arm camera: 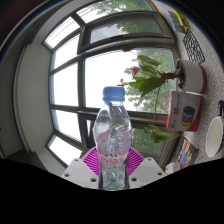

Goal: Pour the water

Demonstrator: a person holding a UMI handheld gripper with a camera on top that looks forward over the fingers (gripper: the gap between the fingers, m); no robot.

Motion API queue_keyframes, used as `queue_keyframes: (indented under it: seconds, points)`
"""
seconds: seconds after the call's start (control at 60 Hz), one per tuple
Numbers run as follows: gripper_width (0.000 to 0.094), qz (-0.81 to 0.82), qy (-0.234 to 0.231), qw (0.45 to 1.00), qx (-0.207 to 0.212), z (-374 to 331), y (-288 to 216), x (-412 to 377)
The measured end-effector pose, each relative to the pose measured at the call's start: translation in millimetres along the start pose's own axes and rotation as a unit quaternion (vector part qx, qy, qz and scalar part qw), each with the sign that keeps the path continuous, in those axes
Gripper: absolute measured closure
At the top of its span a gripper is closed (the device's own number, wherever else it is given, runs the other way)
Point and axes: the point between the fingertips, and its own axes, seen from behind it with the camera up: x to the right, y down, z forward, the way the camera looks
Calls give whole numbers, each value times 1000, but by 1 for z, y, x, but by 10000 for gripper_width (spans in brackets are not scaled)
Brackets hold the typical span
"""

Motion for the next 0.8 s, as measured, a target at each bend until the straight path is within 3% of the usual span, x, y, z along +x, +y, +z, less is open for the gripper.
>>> queue_keyframes:
  seconds: [0.1,0.2,0.35,0.55,0.8]
  points:
    - [649,-233,8,972,9,-1,-42,-29]
    - [650,-426,31,904,23,-12,-91,-40]
    - [650,-602,112,791,13,-42,-158,14]
    - [649,-684,233,689,-61,-112,-218,149]
    - [649,-666,311,663,-142,-180,-233,276]
